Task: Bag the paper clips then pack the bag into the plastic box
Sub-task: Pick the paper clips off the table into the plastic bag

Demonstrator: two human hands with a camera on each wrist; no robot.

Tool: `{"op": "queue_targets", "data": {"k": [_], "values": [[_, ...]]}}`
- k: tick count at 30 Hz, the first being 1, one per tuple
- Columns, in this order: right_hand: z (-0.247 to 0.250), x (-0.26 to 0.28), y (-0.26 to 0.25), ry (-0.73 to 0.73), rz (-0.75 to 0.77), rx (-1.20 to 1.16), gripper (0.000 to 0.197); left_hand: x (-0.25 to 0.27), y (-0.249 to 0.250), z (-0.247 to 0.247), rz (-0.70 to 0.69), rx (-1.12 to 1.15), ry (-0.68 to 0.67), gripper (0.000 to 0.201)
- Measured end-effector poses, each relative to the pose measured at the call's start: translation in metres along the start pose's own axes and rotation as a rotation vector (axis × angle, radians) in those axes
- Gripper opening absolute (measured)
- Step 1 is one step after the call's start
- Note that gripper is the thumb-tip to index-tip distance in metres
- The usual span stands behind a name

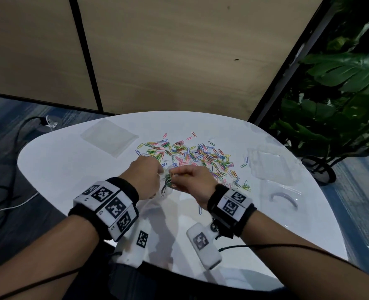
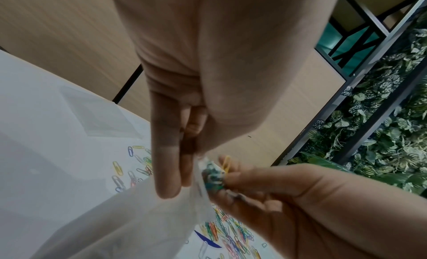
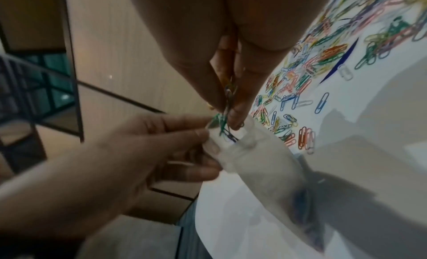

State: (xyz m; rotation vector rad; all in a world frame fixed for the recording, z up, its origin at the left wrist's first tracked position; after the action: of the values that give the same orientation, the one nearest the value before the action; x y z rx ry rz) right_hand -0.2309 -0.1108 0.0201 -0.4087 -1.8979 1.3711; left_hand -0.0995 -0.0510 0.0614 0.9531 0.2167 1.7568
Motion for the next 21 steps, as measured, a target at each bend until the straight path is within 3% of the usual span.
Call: {"op": "queue_targets", "data": {"k": [4,10,18,21], "values": [[-0.011,-0.001,0.006,-0.053,-0.038,0.302,0.023,-0.002,0.003,-0.003,-0.041,0.056,-0.021,0.028],[-0.025,0.003,-0.013,0.019,0.049,0.858,0.023,-0.002,0.004,-0.005,-0.06,0.034,-0.025,0.031],[-0.037,0.006,-0.015,-0.063,0.022,1.171,0.021,0.0,0.007,-0.009,-0.067,0.021,-0.049,0.035],[-0.035,0.007,-0.009,-0.123,0.018,1.101,0.024,-0.003,0.006,-0.01,-0.055,0.007,-0.047,0.033]]}}
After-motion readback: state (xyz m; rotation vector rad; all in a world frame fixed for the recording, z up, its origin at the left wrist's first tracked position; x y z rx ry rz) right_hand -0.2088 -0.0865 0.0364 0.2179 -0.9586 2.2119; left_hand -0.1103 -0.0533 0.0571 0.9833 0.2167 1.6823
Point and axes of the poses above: each hand's wrist, its own x-axis away from the middle knuckle, its own z-axis out of the back of the hand, y = z × x, the point moved 6 cm from there along -x, towards the middle knuckle, and after that the axes turned 13 degrees about -y, right-handed, at the moved point
